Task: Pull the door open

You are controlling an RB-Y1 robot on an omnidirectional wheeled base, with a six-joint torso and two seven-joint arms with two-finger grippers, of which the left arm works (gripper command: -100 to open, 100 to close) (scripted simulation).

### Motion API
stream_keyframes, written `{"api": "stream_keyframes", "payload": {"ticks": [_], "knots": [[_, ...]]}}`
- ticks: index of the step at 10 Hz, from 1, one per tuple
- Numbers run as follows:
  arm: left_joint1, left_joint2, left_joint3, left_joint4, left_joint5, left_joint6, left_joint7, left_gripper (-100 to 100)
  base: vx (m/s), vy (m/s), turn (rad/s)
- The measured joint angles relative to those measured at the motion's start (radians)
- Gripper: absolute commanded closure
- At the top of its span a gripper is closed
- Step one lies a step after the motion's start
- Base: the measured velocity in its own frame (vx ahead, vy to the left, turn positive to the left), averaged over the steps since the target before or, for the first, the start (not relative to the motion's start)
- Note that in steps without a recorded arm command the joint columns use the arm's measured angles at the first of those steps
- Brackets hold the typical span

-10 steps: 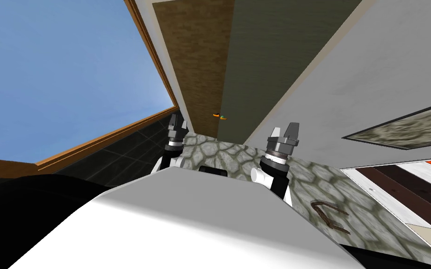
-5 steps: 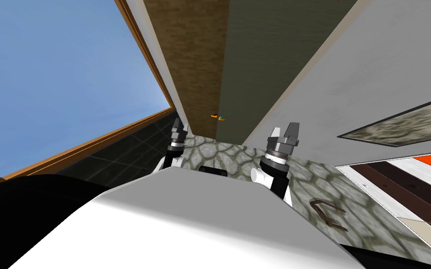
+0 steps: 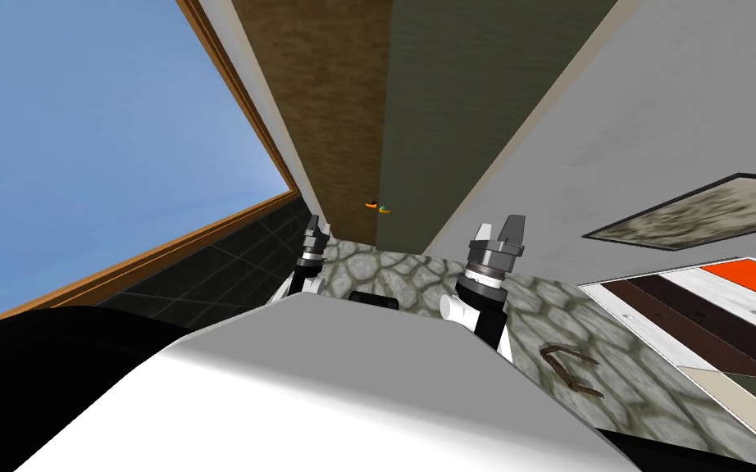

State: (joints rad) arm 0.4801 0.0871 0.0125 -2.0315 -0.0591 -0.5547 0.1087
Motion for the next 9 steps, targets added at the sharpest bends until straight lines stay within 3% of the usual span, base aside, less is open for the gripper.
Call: {"api": "stream_keyframes", "payload": {"ticks": [2,7,9], "knots": [[-0.015,0.019,0.024,0.060,0.015,-0.014,0.012,-100,0.101,-0.011,-0.090],[-0.042,0.035,0.053,0.212,0.034,-0.054,0.018,-100,0.101,0.002,-0.094],[-0.051,0.043,0.066,0.252,0.043,-0.051,0.023,-100,0.092,0.001,-0.102]]}}
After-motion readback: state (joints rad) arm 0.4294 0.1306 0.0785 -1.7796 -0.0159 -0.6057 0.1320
